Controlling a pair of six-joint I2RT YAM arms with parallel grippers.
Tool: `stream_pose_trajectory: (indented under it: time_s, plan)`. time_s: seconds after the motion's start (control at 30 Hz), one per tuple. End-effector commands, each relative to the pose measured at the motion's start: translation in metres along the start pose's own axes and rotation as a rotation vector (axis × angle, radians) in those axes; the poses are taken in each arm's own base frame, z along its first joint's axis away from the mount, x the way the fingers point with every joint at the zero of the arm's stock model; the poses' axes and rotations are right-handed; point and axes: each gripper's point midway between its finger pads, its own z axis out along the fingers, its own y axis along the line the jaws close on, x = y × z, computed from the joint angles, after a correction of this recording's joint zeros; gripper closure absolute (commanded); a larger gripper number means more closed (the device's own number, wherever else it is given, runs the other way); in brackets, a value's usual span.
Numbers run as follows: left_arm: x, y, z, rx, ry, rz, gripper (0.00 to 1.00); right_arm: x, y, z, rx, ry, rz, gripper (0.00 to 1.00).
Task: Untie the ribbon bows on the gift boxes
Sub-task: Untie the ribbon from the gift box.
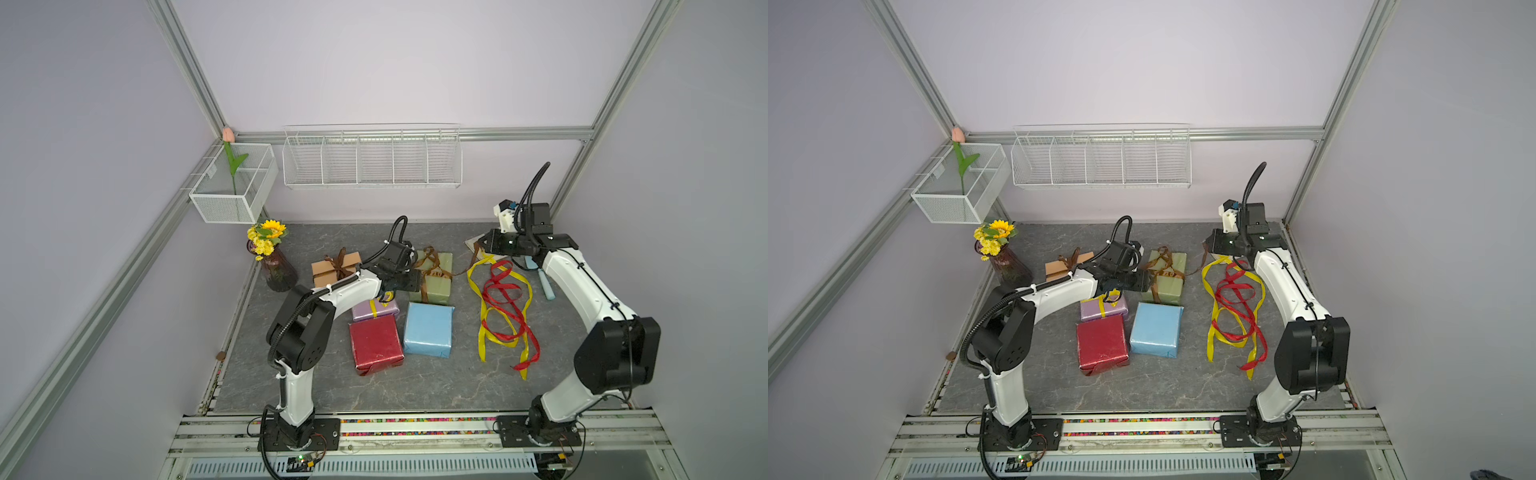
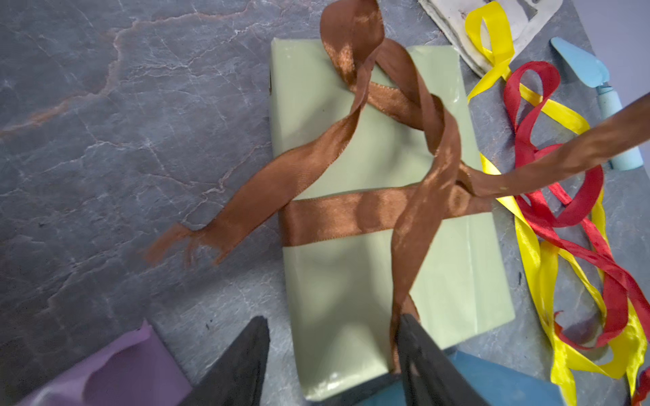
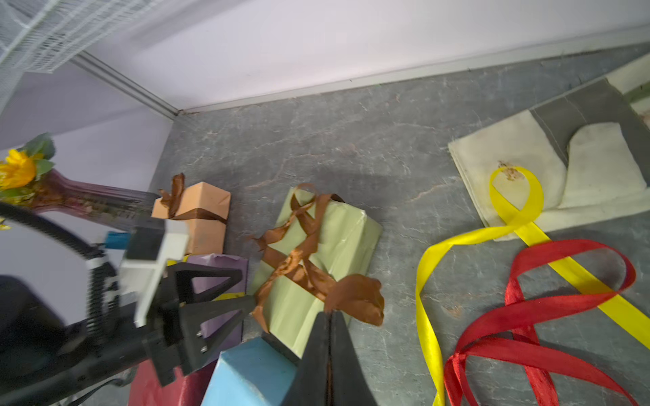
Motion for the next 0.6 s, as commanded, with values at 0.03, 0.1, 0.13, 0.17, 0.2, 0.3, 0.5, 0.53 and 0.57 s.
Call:
stream_pose_trajectory:
  time_s: [0.03, 0.1, 0.13, 0.17, 0.2, 0.3, 0.5, 0.53, 0.57]
  plan:
    - [-0.008, -0.010, -0.017, 0.026, -0.009, 0.018, 0.40, 0.009, -0.013, 0.014, 0.029, 0.022, 0.029, 0.88]
    - [-0.011, -0.015, -0.021, 0.044, -0.014, 0.022, 0.40, 0.013, -0.017, 0.019, 0.035, 0.039, 0.038, 0.85]
    - [-0.014, -0.017, -0.023, 0.053, -0.017, 0.025, 0.40, 0.016, -0.019, 0.021, 0.047, 0.050, 0.039, 0.82]
    - [-0.016, -0.019, -0.025, 0.061, -0.019, 0.028, 0.40, 0.017, -0.024, 0.022, 0.070, 0.057, 0.044, 0.77]
    - [-0.017, -0.022, -0.027, 0.067, -0.020, 0.031, 0.40, 0.020, -0.030, 0.023, 0.100, 0.065, 0.044, 0.72]
    - [-0.022, -0.028, -0.031, 0.082, -0.026, 0.047, 0.40, 0.026, -0.049, 0.019, 0.241, 0.084, 0.001, 0.56]
    - [-0.026, -0.038, -0.030, 0.104, -0.021, 0.058, 0.40, 0.036, -0.035, 0.016, 0.233, 0.116, -0.077, 0.45]
    - [-0.027, -0.039, -0.030, 0.109, -0.024, 0.059, 0.40, 0.039, -0.026, 0.020, 0.194, 0.127, -0.089, 0.45]
    - [-0.028, -0.042, -0.029, 0.114, -0.028, 0.061, 0.40, 0.044, -0.017, 0.025, 0.160, 0.142, -0.098, 0.45]
